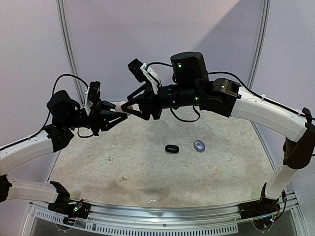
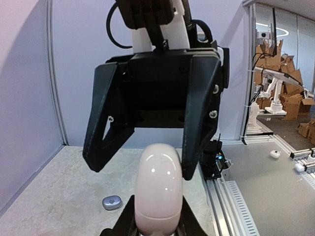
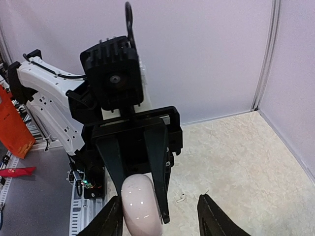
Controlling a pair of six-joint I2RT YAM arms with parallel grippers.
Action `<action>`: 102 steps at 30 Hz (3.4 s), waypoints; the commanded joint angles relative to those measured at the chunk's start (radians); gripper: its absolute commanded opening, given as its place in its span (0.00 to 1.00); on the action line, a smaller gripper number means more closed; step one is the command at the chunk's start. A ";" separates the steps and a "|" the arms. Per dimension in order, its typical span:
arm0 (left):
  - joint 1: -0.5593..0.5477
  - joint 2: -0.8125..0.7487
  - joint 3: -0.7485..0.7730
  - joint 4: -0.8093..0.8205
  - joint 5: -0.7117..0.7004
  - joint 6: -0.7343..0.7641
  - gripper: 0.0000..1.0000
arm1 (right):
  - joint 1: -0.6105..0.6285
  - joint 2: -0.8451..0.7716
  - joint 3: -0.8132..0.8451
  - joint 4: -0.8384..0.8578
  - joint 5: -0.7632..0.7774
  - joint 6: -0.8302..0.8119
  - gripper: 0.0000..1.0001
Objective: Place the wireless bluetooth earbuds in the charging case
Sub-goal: Pass from the right arm to the left, then open the charging case at the center of the board, then pick up the right earbud from the center of the board.
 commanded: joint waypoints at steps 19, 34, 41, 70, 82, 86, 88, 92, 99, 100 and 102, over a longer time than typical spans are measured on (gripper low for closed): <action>-0.015 -0.023 0.038 -0.163 0.006 0.204 0.00 | -0.026 0.042 0.065 -0.120 0.167 0.124 0.54; 0.105 -0.105 -0.066 -0.232 -0.202 -0.083 0.00 | -0.109 0.045 0.085 -0.227 0.295 0.346 0.62; 0.252 -0.241 -0.160 -0.362 -0.388 -0.108 0.00 | -0.029 0.216 0.110 -0.286 0.381 0.411 0.67; 0.405 -0.323 -0.240 -0.517 -0.402 0.024 0.00 | 0.174 0.564 0.149 -0.259 0.313 0.239 0.51; 0.407 -0.353 -0.281 -0.431 -0.341 -0.045 0.00 | 0.174 0.616 0.110 -0.197 0.332 0.017 0.51; 0.407 -0.377 -0.316 -0.374 -0.314 -0.068 0.00 | 0.174 0.624 0.100 -0.207 0.360 0.011 0.53; 0.406 -0.379 -0.321 -0.372 -0.303 -0.072 0.00 | 0.173 0.627 0.090 -0.202 0.347 0.012 0.55; 0.406 -0.362 -0.312 -0.368 -0.286 -0.063 0.00 | 0.173 0.656 0.107 -0.195 0.340 0.002 0.54; 0.407 -0.351 -0.297 -0.364 -0.275 -0.057 0.00 | 0.173 0.715 0.139 -0.197 0.312 0.001 0.52; 0.407 -0.356 -0.297 -0.370 -0.274 -0.057 0.00 | 0.173 0.719 0.137 -0.197 0.314 0.002 0.50; 0.406 -0.366 -0.297 -0.384 -0.275 -0.059 0.00 | 0.174 0.725 0.138 -0.194 0.315 0.001 0.47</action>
